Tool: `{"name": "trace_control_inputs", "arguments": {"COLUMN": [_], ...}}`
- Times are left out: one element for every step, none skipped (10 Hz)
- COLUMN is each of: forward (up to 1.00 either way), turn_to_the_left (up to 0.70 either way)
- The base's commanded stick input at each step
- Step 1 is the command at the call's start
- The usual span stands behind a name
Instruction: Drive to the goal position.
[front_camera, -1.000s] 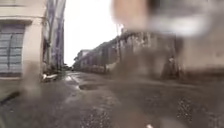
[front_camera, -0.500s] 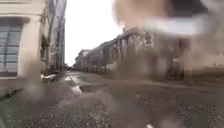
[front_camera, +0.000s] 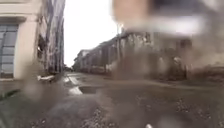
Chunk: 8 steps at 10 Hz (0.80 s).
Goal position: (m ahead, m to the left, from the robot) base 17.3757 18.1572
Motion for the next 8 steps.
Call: {"name": "trace_control_inputs", "arguments": {"forward": [0.30,0.30,0.30,0.30,0.30,0.30,0.30,0.30], "turn_to_the_left": [0.02,0.02,0.02,0.02,0.02,0.02,0.02,0.02]}}
